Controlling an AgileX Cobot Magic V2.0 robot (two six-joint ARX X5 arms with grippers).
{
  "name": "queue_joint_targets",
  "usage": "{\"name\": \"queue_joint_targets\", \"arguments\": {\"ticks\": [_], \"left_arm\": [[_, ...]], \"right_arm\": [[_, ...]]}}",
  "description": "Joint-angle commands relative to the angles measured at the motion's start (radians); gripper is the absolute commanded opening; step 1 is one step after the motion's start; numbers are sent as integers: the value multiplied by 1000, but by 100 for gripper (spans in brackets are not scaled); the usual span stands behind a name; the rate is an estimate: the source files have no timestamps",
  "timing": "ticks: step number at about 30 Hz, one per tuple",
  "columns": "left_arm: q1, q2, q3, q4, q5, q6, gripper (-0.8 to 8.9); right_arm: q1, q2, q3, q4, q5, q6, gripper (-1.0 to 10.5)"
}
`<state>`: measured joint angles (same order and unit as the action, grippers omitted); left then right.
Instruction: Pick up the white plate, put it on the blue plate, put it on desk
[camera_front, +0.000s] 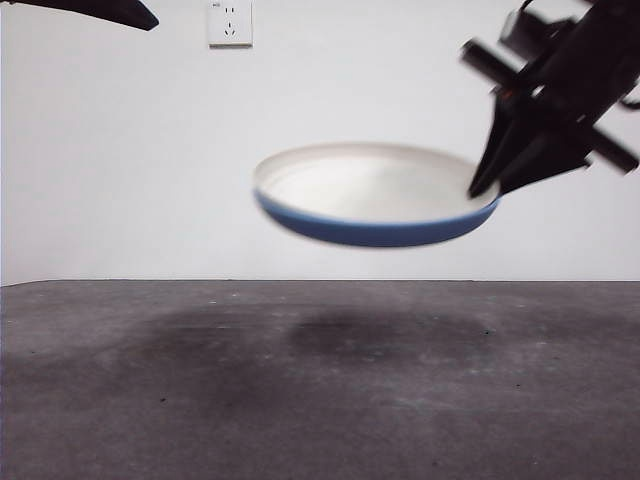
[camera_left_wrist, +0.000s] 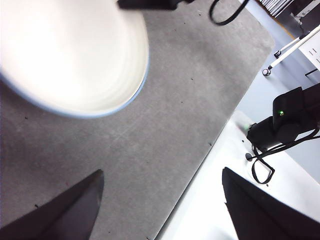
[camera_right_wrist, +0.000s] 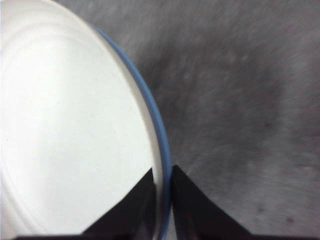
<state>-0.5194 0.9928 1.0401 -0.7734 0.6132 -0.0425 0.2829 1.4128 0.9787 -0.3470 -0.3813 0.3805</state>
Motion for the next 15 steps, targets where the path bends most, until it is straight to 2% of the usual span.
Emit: {"name": "queue_joint_targets", "arguments": {"ticks": [1,9,15], "left_arm": [[-5,6,6,10,8,5,375],[-5,6,6,10,8,5,375],[-5,6,6,10,8,5,375]], "right_arm": [[31,67,11,60,9,68,13],[69,228,11,169,15,134,13],[68,314,12,198,15,144,13]]}}
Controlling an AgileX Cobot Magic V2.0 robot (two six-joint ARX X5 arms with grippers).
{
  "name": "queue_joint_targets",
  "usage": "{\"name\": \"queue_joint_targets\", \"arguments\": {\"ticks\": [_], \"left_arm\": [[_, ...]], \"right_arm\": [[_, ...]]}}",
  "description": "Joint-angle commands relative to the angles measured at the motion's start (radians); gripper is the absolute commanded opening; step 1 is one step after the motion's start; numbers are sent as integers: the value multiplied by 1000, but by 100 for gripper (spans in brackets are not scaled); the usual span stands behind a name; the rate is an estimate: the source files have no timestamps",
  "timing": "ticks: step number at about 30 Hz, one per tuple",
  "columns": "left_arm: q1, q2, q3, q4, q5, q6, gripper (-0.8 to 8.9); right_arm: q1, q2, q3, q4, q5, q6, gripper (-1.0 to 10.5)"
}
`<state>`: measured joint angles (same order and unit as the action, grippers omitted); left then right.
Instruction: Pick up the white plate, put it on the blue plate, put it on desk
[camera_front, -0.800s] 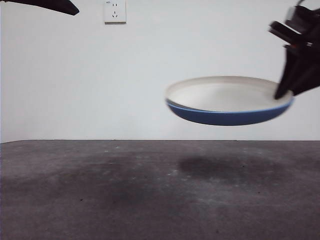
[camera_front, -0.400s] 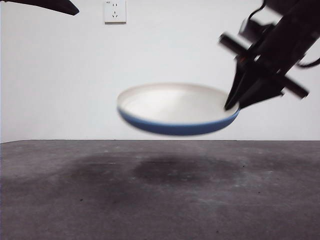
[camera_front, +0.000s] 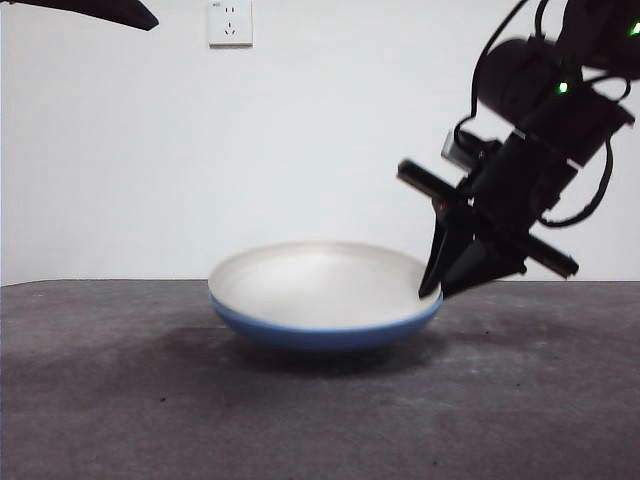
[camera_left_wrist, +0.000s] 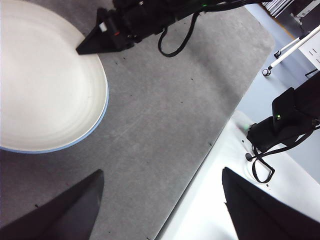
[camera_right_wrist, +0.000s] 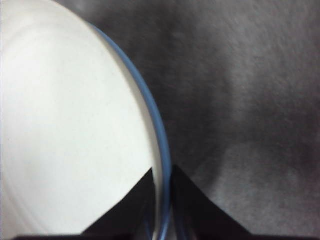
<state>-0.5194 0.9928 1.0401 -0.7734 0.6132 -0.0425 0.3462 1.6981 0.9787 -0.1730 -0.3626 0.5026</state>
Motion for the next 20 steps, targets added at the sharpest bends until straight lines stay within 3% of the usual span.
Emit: {"name": "queue_joint_targets", "arguments": {"ticks": [1,12,16,20], "left_arm": [[-5,6,6,10,8,5,375],[-5,6,6,3,8,5,375],[-5,6,6,-15,8,5,375],[-5,6,6,-20,8,5,375]], "right_arm": [[5,38,12,26,-3,22,13],[5,74,12,25,-3,22,24],[5,74,12,15,-2,23,185],[5,71,12,14,-3,35,230]]}}
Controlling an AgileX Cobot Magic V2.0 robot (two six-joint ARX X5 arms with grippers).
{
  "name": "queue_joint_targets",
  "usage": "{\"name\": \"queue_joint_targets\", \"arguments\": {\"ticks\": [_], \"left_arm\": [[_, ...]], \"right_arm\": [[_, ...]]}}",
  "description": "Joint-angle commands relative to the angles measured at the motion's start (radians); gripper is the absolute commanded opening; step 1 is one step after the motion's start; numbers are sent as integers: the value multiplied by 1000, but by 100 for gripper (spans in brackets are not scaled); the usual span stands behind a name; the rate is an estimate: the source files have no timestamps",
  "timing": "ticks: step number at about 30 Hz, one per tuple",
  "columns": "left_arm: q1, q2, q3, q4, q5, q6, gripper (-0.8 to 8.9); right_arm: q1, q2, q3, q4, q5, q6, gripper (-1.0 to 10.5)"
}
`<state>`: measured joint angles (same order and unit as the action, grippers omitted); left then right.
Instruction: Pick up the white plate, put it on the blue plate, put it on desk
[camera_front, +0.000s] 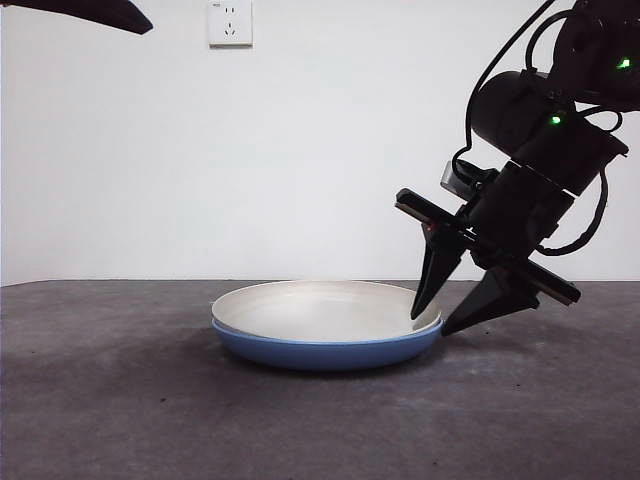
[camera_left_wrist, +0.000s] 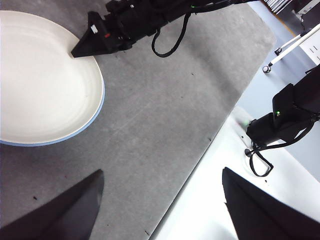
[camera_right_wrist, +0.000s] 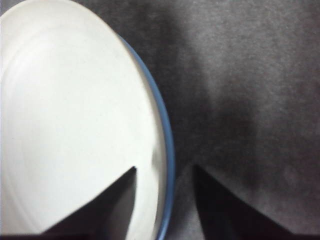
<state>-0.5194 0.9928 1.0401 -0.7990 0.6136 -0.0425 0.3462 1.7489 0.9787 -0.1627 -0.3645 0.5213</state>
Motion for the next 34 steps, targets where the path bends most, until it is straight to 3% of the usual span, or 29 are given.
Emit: {"name": "queue_joint_targets", "arguments": {"ticks": [1,9,13,27,34], "left_arm": [[-5,6,6,6,8,5,375],[-5,6,6,7,8,5,375],[-5,6,6,7,8,5,375],[-5,6,6,8,8,5,375],[-5,6,6,7,8,5,374]], "right_arm": [[5,17,12,4,-2,19,237],[5,-88,12,-11,-1,13,277],[5,-195,12,-47,-2,-29,277],[14,-653,12,-436,-18,-324,277],[21,-825,12,-728,-131,-414,277]]}}
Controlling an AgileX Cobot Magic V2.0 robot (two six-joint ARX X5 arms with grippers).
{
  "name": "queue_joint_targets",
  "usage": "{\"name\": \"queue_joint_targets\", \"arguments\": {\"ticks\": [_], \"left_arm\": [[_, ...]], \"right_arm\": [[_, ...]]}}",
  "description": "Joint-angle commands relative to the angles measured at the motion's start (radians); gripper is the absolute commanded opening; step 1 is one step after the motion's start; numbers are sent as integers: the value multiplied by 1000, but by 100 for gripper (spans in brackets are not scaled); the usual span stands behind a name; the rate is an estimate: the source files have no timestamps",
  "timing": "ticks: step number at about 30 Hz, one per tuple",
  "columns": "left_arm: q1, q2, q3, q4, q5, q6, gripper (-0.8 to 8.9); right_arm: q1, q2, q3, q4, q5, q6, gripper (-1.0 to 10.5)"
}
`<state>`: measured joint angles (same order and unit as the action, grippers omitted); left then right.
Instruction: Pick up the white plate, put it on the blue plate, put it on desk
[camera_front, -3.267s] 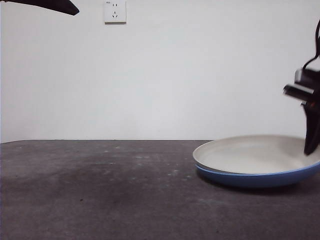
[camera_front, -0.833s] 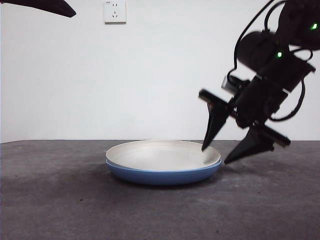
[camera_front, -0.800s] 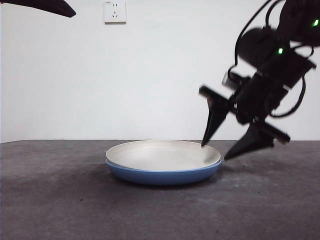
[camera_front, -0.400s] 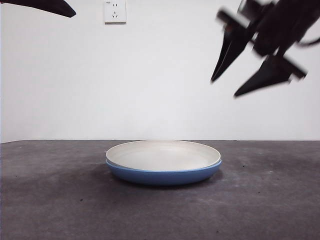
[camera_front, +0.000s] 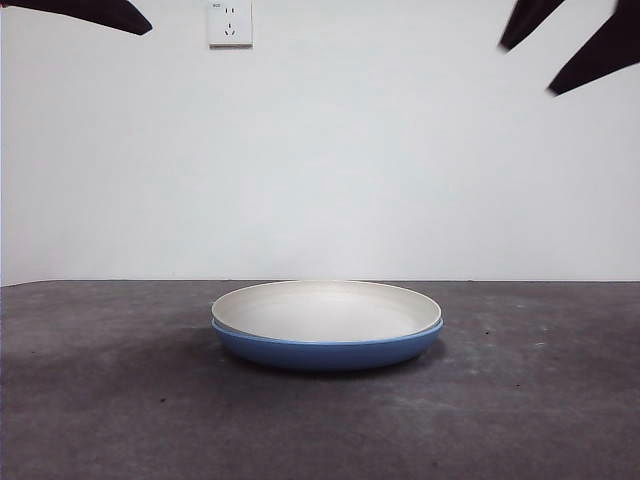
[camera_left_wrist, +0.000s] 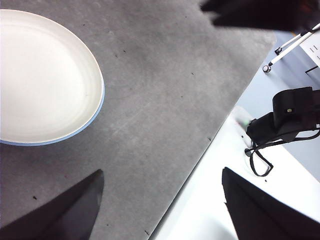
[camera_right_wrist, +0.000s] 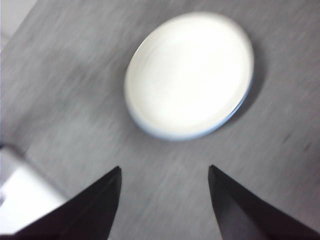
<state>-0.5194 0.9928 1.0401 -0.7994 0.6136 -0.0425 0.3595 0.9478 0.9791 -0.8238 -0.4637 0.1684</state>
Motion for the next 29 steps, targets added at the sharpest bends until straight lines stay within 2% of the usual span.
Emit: {"name": "queue_joint_targets", "arguments": {"ticks": [1,5,22,25,27,28,29], "left_arm": [[-5,6,6,7,8,5,375],[-5,6,6,7,8,5,374],[-5,6,6,7,8,5,367],[-5,6,6,7,8,5,269],[-5,6,6,7,8,5,81],[-5,6,6,7,8,5,6],[-5,6,6,7,8,5,12]], "right_arm": [[10,-37,11,-93,-41,-72,277],[20,-95,11,-178,-55,-93,277],[23,-133,11,-168,-56,-98,276],[23,-133,11,-169,-56,-99,202],[23,-133,11,-169,-56,-104,37],[23,-133,11,-169,-56,-108,3],[23,-133,11,-169,-56,-110,8]]}}
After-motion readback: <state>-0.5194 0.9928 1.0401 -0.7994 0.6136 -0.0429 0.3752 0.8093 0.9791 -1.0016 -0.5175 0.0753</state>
